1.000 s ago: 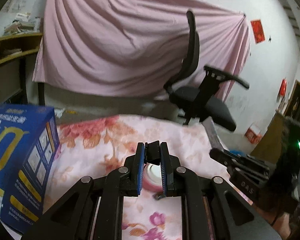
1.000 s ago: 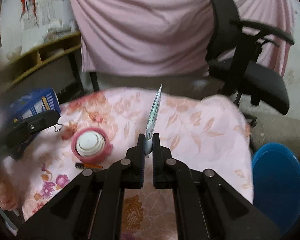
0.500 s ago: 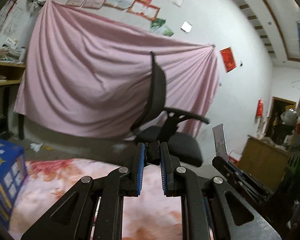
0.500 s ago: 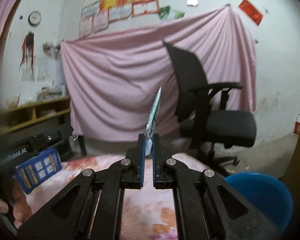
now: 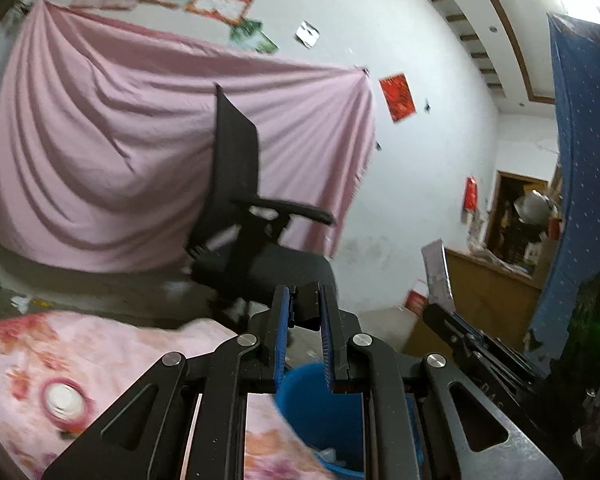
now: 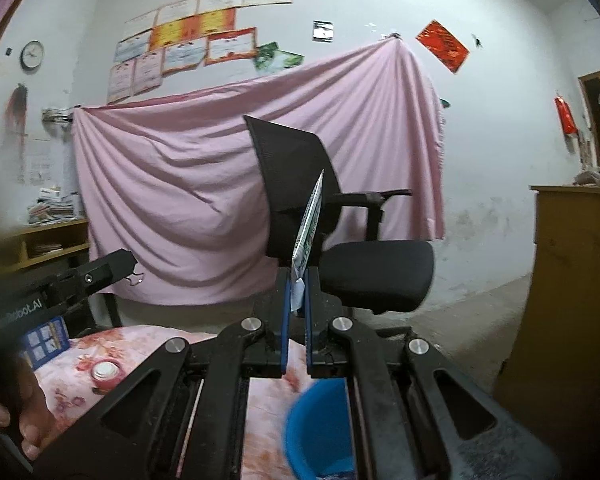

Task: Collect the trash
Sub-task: 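Carry both items over the blue bucket and open both tools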

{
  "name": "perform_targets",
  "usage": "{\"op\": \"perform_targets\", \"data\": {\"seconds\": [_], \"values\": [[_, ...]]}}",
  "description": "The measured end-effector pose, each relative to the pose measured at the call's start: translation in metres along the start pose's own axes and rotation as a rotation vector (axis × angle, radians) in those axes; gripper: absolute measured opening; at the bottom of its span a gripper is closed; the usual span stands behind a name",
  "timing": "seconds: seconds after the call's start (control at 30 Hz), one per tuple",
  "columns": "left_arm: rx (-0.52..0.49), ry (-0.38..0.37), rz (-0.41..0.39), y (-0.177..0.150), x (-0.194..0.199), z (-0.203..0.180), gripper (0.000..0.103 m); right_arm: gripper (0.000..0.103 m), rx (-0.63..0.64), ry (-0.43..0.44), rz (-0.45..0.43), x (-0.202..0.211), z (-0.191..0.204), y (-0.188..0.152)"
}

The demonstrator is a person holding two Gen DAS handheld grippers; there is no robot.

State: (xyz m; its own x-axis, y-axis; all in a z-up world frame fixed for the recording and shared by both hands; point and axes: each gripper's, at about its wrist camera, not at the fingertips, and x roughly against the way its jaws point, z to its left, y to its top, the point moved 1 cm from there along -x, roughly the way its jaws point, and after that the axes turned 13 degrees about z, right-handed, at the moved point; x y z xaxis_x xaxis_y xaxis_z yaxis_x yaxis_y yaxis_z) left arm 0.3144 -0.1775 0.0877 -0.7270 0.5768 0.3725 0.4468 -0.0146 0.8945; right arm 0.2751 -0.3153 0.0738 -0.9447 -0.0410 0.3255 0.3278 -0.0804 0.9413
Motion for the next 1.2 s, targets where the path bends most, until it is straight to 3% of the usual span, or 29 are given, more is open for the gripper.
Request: {"op": "perform_targets", "data": {"seconds": [0.3, 0.5, 0.97, 1.13, 1.2], "values": [[0.048, -0.069, 0.166, -0.014, -0.051, -0.032, 0.012, 0.041, -0.053, -0.065, 0.084, -0.002, -0.047, -0.010], [0.056, -0.068, 0.269, -0.031, -0.072, -0.041, 0.012, 0.041, -0.093, -0.084, 0.175, -0.014, -0.068, -0.021], [0.110, -0.071, 0.400, -0.053, -0.098, -0.040, 0.013, 0.043, -0.131, -0.090, 0.340, -0.040, -0.086, -0.039], [0.139, -0.066, 0.428, -0.056, -0.102, -0.036, 0.028, 0.044, -0.145, -0.092, 0.359, -0.043, -0.092, -0.042], [0.143, -0.066, 0.431, -0.056, -0.103, -0.035, 0.029, 0.044, -0.148, -0.094, 0.361, -0.043, -0.092, -0.042]]}}
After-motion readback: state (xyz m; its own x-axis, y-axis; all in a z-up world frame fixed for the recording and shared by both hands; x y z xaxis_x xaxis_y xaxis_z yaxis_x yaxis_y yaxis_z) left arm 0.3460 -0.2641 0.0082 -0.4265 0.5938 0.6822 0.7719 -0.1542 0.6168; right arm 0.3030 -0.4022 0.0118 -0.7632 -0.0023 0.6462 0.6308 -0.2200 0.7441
